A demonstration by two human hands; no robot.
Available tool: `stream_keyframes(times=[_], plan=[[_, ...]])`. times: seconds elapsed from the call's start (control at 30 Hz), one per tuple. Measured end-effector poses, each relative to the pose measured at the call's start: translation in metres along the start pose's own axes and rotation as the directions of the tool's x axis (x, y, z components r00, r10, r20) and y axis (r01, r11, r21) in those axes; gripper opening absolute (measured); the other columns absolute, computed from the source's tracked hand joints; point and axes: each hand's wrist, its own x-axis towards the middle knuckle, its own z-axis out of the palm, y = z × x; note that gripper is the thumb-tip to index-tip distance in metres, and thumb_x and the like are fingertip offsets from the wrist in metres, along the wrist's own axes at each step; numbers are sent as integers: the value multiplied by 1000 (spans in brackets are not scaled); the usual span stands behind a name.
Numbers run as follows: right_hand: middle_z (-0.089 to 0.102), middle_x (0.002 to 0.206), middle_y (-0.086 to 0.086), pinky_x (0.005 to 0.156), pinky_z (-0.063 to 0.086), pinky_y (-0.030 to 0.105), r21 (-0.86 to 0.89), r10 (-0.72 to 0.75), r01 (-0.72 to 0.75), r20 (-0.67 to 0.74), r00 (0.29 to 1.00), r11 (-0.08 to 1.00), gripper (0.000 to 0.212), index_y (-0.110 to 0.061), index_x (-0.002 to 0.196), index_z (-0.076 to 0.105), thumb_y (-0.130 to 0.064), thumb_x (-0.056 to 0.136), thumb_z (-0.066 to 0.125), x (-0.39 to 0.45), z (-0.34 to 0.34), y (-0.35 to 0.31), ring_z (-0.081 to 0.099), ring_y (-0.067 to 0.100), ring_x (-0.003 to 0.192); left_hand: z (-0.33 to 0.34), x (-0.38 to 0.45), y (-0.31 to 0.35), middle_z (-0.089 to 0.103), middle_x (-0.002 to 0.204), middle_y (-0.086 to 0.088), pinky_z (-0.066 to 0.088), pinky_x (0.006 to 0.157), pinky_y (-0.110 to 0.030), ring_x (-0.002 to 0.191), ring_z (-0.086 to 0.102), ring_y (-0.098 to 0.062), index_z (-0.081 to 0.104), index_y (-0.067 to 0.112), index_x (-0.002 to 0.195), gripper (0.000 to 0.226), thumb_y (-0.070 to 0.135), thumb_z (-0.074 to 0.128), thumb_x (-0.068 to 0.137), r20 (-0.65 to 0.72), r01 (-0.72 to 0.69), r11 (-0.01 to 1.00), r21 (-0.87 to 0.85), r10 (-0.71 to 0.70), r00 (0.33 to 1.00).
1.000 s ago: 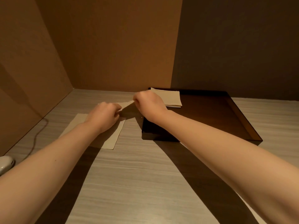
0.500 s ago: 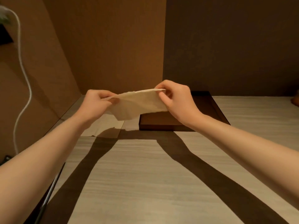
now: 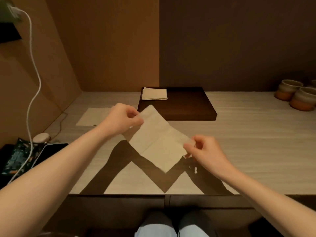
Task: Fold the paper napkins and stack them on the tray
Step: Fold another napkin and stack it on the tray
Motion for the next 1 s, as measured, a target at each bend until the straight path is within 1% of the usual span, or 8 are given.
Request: stream_keyframes(times=[0.1,0.17,0.3,0.4,0.53,0.7,0.8,1.0], plan=[[65,64,4,57,52,45,-211,0,15,67,998,977,24,-17,72,61,-28,92,55,-28,6,20,63,20,60,38,-5,-5,68,82,6,56,73,-32,79,63,-9,72,21,92,10,28,69,85,63,-74,986,151,66,996],[61,62,-1,50,47,38,-366,-13,48,95,995,929,25,-20,71,57,-32,93,51,-41,8,26,59,16,58,61,-10,-9,68,86,5,56,76,-32,81,63,-10,71,20,98,14,27,67,86,104,-135,962,238,113,988],[57,63,-6,46,34,23,-497,-30,89,126,992,863,24,-26,75,52,-38,95,48,-53,9,31,55,9,59,93,-21,-12,58,120,2,45,88,-28,107,52,-15,46,22,138,49,24,60,91,71,-302,840,452,303,950],[62,76,-10,55,45,24,-508,-35,94,124,992,856,21,-28,96,53,-48,96,45,-55,3,30,59,7,69,101,-41,-8,47,131,3,36,99,-28,118,41,-13,25,22,150,63,30,54,94,52,-389,820,420,406,912],[55,128,-9,89,49,26,-534,-171,182,71,983,825,47,-24,141,39,-47,100,39,-45,-11,31,54,7,113,96,-85,-17,50,132,4,34,99,-26,119,43,-10,25,23,150,59,43,36,95,133,-458,800,387,443,886],[32,155,-2,118,27,33,-507,-279,489,435,856,710,57,-22,153,21,-46,102,32,-21,-4,37,28,13,142,85,-122,-44,42,144,8,27,111,-28,131,36,-6,23,30,149,61,58,22,96,257,-455,791,409,379,889],[23,161,-2,117,4,24,-518,-254,572,560,789,637,57,-21,154,22,-46,104,27,-14,0,37,11,14,149,83,-133,-56,30,154,9,5,117,-30,143,20,-8,23,30,150,65,65,21,96,357,-534,707,464,403,843],[26,159,-9,117,10,25,-498,-250,582,582,774,643,52,-31,154,18,-42,103,23,-21,-14,55,12,13,148,83,-132,-59,24,156,8,0,115,-41,146,8,-13,20,30,151,70,60,38,91,383,-547,633,548,391,837]])
